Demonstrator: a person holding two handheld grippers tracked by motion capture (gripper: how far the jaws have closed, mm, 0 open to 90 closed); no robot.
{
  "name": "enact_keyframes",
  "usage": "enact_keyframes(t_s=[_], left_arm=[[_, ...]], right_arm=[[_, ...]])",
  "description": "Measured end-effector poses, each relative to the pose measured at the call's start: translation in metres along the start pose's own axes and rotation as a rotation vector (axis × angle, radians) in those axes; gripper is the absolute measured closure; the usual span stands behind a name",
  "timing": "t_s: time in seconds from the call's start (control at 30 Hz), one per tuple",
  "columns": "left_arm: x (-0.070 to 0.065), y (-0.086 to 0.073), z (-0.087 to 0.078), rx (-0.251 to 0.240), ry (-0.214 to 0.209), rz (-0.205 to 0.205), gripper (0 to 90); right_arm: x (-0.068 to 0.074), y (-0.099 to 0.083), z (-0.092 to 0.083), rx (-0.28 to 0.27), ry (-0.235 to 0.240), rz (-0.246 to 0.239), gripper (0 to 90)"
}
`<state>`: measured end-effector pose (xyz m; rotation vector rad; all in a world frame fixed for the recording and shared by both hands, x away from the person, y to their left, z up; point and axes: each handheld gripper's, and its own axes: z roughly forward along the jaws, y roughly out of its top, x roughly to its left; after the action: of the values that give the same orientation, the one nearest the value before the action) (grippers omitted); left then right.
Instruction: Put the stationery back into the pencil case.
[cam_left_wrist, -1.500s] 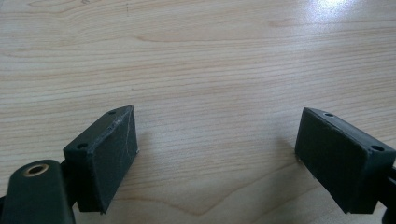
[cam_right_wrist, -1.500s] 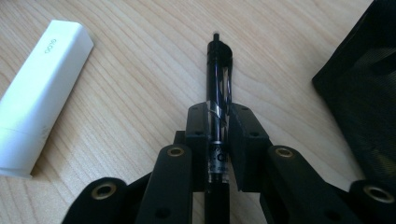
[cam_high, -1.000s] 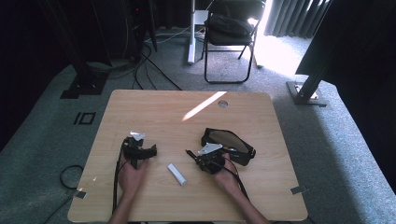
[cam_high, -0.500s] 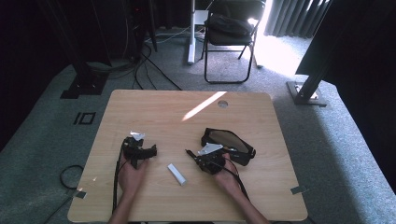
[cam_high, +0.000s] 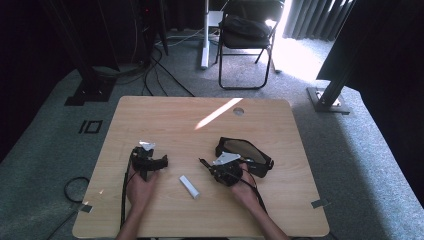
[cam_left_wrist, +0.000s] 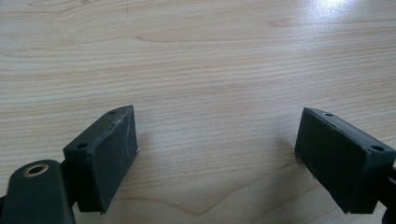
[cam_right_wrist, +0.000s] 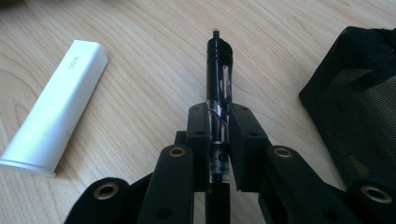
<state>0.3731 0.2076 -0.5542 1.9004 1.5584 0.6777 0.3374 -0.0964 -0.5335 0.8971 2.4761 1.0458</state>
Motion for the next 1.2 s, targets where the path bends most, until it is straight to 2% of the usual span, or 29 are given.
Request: enact_keyframes(t_s=[1.2], left_arm=[[0.0, 0.0, 0.0, 0.0, 0.0, 0.0, 13.3]], right_arm=[[0.004, 0.014, -0.027, -0.076, -0.017, -0.029, 79.6]])
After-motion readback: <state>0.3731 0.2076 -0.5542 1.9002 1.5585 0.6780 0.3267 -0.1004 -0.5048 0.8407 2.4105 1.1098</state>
